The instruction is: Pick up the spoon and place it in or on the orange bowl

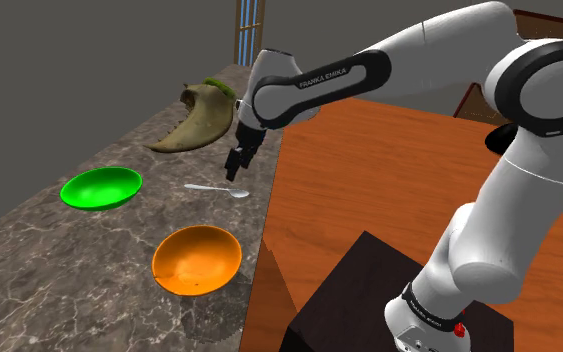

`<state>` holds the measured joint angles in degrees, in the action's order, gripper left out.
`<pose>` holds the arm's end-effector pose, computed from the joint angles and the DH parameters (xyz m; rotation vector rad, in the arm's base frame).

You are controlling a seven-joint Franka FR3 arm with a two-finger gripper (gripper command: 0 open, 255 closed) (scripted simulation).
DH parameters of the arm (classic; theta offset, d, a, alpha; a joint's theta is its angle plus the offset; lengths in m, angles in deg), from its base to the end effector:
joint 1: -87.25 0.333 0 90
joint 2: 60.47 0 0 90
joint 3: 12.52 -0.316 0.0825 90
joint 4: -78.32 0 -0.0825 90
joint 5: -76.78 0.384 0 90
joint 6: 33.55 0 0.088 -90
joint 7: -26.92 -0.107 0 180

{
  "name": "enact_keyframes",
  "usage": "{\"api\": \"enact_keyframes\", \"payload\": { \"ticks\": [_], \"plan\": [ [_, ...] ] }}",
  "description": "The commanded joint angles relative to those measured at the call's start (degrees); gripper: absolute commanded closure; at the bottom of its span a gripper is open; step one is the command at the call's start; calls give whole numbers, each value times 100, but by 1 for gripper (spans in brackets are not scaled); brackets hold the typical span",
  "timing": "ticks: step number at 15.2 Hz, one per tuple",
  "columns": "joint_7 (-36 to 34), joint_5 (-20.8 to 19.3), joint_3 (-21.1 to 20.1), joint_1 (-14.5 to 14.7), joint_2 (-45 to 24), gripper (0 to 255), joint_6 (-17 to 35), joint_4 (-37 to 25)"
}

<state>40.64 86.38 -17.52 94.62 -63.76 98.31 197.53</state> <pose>0.5591 0.1257 0.4161 -2.9484 -0.5259 -0.2473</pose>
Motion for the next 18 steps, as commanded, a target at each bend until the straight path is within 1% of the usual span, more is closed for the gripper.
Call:
{"api": "enact_keyframes", "payload": {
  "ticks": [1,5,12,18],
  "plan": [
    [92,47,-25,19,-379,0,147,-297],
    [180,83,-98,81,-1141,0,341,-981],
    [179,81,-117,133,-1518,0,744,-962],
    [178,81,-119,137,-1552,0,776,-965]
  ]
}}
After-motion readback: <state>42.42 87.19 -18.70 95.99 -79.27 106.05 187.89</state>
